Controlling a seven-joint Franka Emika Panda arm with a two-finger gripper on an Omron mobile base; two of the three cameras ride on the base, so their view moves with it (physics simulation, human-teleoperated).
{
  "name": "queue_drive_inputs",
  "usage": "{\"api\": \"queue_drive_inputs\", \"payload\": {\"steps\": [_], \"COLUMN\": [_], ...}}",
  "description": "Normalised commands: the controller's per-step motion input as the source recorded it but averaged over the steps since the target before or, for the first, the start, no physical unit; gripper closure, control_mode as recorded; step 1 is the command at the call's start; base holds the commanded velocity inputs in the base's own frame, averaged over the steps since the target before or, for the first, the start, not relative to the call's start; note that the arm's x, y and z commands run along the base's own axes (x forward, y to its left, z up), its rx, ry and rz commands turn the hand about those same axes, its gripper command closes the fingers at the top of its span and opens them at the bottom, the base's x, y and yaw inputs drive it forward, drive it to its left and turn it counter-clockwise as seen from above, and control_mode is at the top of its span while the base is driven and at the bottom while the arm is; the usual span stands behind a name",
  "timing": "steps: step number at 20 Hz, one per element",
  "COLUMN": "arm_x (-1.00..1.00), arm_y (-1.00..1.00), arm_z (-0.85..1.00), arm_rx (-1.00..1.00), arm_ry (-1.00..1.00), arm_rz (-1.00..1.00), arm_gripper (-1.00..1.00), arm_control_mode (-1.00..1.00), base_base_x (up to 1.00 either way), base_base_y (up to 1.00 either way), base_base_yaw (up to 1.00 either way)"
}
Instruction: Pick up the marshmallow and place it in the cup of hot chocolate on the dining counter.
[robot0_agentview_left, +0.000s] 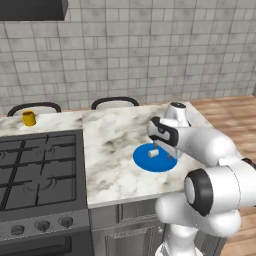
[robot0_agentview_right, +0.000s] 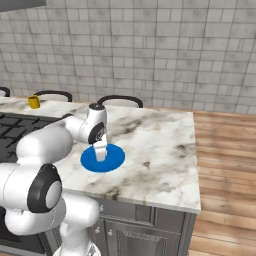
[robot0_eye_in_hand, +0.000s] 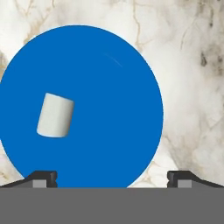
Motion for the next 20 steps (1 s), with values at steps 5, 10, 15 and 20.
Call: {"api": "queue_drive_inputs", "payload": {"steps": [5,10,15,20], "arm_x": [0.19,0.19,0.13,0.07], "arm_y": [0.05,0.00,0.00,0.01], "arm_z": [-0.07,-0.10,-0.18,-0.23], "arm_rx": [0.00,0.00,0.00,0.00], "arm_ry": [0.00,0.00,0.00,0.00], "arm_rz": [0.00,0.00,0.00,0.00], "arm_gripper": [-1.00,-1.00,-1.00,-1.00], "arm_control_mode": [-1.00,-1.00,-1.00,-1.00], "base_base_x": [0.00,0.00,0.00,0.00], "base_base_y": [0.00,0.00,0.00,0.00], "base_base_yaw": [0.00,0.00,0.00,0.00]}}
